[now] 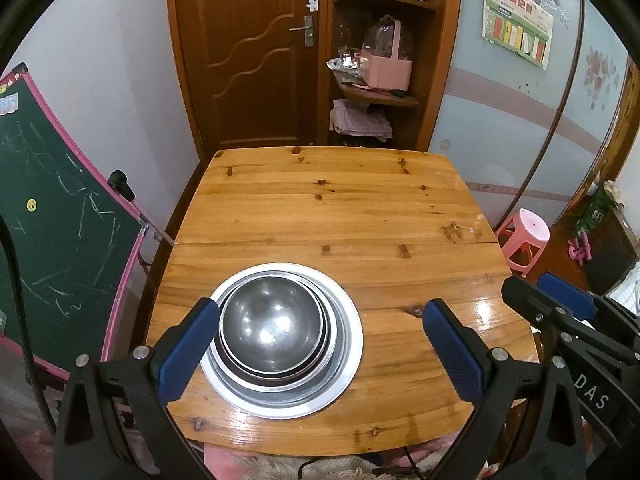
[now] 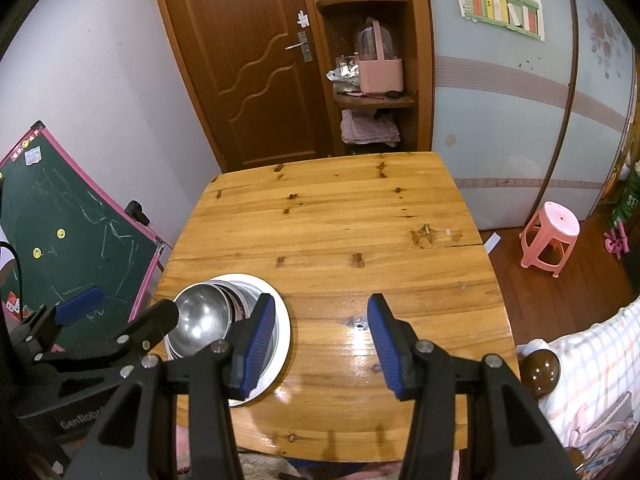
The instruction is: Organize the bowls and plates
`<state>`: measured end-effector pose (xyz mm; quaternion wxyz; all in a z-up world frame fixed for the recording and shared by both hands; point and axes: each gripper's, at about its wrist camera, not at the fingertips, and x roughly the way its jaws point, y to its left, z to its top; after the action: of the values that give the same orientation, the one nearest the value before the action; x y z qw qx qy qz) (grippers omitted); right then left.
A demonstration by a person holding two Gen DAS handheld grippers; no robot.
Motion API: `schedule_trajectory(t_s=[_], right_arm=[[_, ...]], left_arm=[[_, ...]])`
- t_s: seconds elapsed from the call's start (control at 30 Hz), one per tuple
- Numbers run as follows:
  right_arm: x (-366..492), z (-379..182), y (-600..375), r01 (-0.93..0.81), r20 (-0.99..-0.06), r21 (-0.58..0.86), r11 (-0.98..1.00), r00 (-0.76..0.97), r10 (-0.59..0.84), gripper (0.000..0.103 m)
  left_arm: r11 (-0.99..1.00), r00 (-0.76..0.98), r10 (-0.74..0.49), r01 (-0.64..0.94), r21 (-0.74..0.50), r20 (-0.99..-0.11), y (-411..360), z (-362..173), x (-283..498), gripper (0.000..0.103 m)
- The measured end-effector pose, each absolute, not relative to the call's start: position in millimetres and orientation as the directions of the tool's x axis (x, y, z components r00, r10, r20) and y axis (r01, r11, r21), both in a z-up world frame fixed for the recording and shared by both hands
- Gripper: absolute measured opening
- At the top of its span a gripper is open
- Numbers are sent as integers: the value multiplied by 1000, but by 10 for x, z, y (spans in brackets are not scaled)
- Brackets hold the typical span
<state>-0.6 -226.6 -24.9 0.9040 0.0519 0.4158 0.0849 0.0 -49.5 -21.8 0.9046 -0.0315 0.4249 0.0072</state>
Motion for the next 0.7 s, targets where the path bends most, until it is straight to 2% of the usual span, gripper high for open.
schedule_trajectory(t_s=[0.7], right_arm=[[9,-270,-2299,-108,-748,166,980,634,196,48]], left_arm=[[998,624,23,-66,-23,-781,-438,-231,28,101]])
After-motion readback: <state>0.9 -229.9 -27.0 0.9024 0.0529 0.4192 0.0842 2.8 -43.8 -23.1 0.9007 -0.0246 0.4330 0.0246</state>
